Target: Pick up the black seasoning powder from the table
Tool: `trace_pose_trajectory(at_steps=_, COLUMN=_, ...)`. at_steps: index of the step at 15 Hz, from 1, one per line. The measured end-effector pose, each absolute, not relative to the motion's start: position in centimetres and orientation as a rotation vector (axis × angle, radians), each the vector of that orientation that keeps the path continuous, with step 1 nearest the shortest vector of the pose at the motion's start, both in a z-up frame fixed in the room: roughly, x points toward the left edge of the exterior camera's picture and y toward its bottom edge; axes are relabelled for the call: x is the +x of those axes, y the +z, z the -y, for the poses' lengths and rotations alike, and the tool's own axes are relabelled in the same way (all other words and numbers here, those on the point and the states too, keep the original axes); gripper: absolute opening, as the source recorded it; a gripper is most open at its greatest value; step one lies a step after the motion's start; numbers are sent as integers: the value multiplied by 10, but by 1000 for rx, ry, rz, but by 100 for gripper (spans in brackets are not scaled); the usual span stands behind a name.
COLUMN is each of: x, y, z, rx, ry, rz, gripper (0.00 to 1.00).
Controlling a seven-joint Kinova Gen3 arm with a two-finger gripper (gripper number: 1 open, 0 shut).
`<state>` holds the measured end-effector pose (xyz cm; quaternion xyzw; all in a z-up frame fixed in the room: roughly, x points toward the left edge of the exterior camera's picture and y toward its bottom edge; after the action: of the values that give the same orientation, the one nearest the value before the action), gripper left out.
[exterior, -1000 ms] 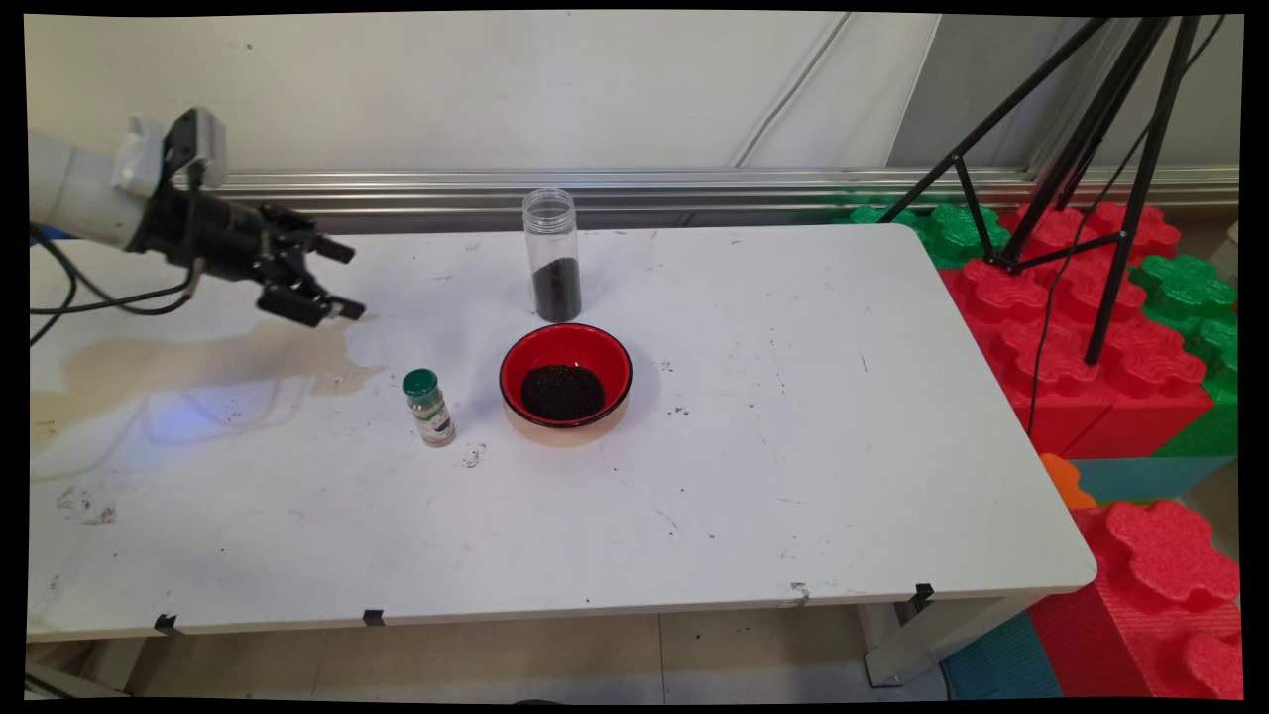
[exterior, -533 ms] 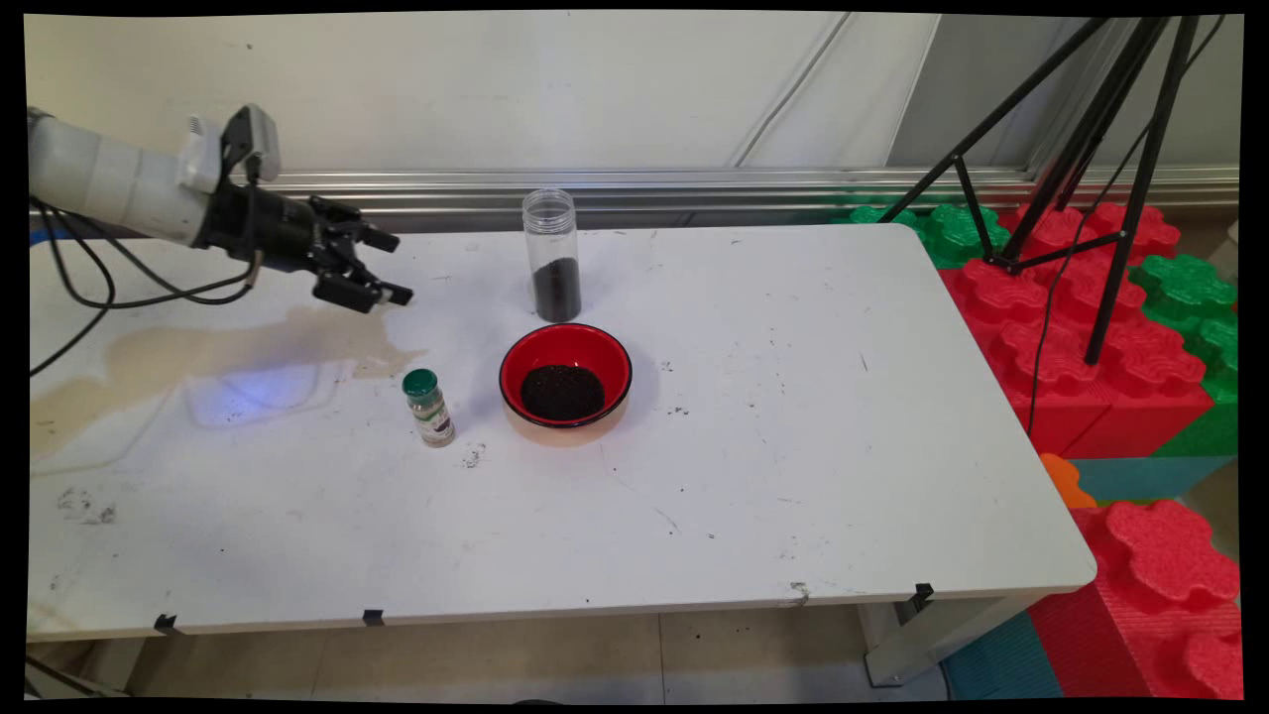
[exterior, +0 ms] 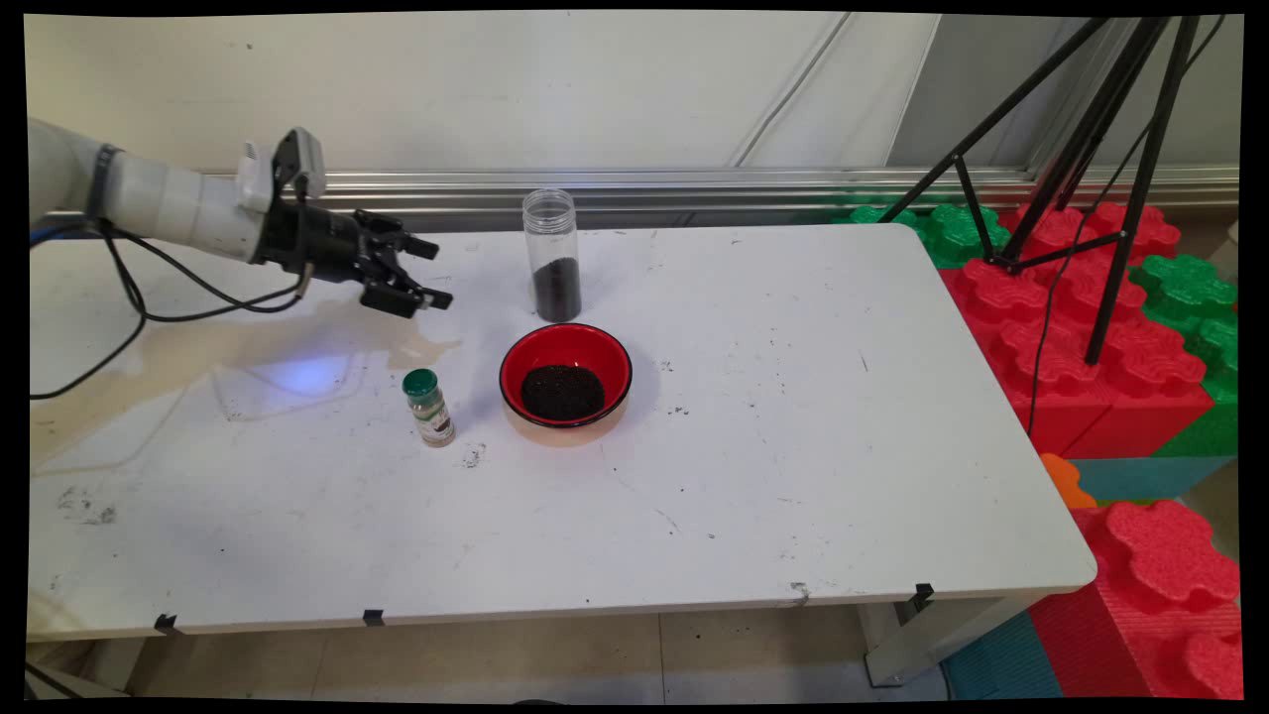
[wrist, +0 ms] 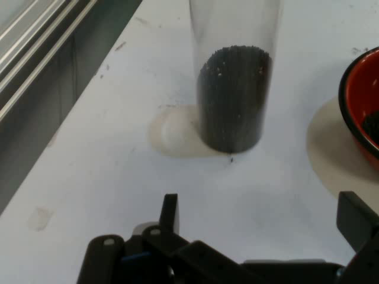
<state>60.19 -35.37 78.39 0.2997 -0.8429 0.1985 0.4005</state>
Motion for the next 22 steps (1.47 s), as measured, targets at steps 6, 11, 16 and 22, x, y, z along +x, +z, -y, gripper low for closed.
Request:
trace_pose_trajectory(at_steps=6, x=585, y=747, z=380, rx=708, ry=487, rz=2087, gripper=100)
trace_pose_trajectory(at_steps=11, x=566, y=724, z=406, rx=663, ry=484, rz=2038, gripper=100)
trace_pose_trajectory(at_steps=16, x=552, y=713, z=423, rx=640, ry=482, rz=2005, gripper=100)
trace_pose_trajectory(at_steps=22, x=533, y=700, z=450, rx=617, ry=483, rz=1959, gripper=100)
